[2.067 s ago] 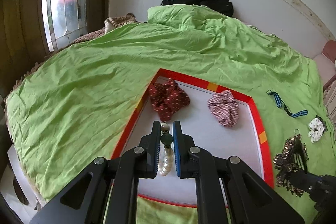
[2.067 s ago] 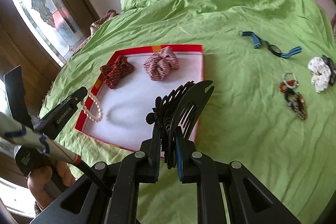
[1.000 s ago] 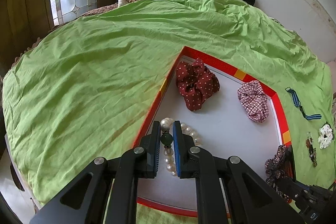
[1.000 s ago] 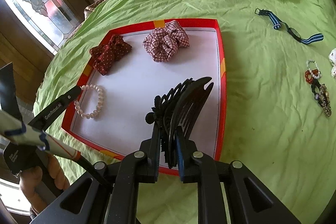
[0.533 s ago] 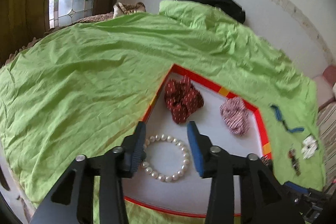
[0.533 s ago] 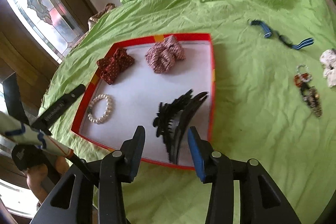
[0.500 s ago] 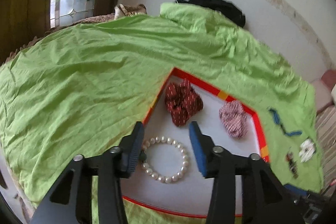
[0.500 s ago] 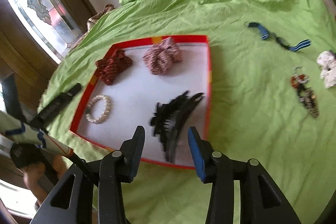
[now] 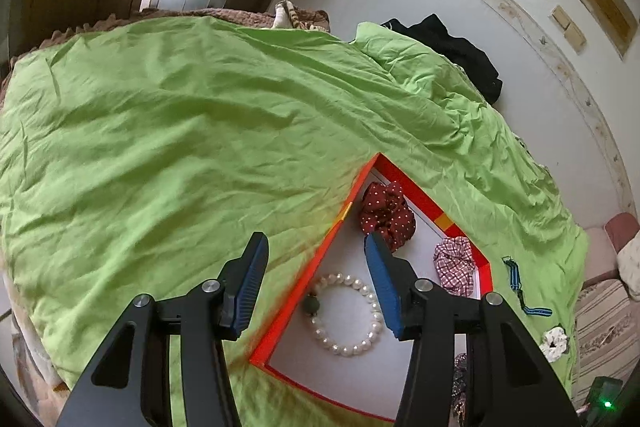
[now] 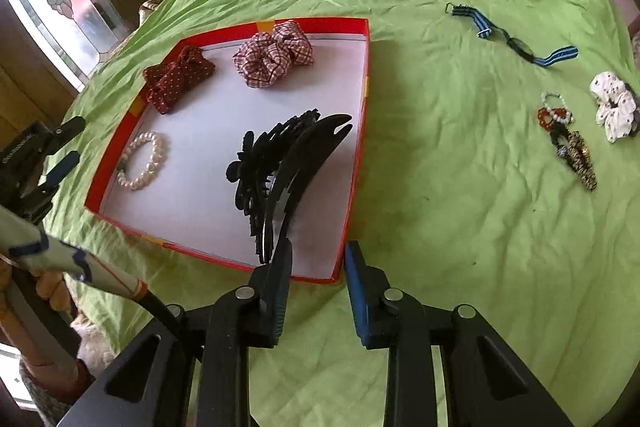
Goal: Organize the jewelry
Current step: 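Open both tools to drop the bracelet and claw clip in the box, then move the left tool to the leopard-print scrunchie and grasp it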
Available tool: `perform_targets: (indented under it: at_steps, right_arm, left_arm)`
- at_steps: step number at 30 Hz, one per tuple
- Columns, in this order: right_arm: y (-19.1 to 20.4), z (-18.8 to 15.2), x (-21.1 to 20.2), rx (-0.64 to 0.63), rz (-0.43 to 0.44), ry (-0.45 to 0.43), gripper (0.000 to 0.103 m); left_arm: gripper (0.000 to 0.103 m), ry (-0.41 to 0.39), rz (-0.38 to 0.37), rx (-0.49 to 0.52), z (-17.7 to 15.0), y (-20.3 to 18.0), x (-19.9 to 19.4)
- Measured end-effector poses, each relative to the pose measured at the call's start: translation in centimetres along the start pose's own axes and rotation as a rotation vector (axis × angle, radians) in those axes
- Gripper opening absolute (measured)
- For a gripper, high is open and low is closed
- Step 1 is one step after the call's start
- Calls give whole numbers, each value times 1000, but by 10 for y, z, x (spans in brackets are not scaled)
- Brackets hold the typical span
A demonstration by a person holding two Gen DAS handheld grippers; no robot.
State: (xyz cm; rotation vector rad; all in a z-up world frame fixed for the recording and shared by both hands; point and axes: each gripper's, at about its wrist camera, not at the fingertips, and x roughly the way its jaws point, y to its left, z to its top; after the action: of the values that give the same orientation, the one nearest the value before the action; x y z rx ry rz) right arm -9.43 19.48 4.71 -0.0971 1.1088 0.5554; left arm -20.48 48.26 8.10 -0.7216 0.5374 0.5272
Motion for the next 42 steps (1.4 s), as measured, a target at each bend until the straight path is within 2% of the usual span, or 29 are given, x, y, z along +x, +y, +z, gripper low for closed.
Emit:
perform_targets:
  at_steps: [6,8,11,13,19,23,27,29,32,40,42]
  right_arm:
    - [-2,-4,-2,30,32,-12,31]
    - [-10,-5,-10,49,60,-22,40]
    - [-25,-11,-32,54,37,-74,47]
    - [-43,-20,-52,63,6,-111,50]
    - [-137,-61,-110,163,-155,-201,57]
    - [-205,-89,-137,268,-246,-227,57]
    - [-258,-112,-156,370,-266,-259,57]
    - [-277,-120,-161,410,-244,-273,57]
    - [-291,-128,-159,433,-211,-281,57]
    - [-320,-136,-135,483,-113,-289,57]
    - [-326,-134,-131,493,-95,-300,57]
  left_arm:
    - [50,20,20,56,-6,-13,6]
    - [50,10,36,79,-7,-16,5]
    - [50,-14,67,118,-14,-24,1]
    - [50,-23,83,149,-18,-30,0]
    - [50,-61,98,320,-57,-73,-25]
    - [52,-40,36,447,-91,-110,-53]
    - [61,27,-70,579,-122,-154,-75]
    - [61,73,-115,606,-134,-174,-77]
    - [61,190,-184,601,-149,-202,-71]
    - [61,420,-254,618,-194,-269,-34]
    - [55,445,-262,647,-205,-290,-22]
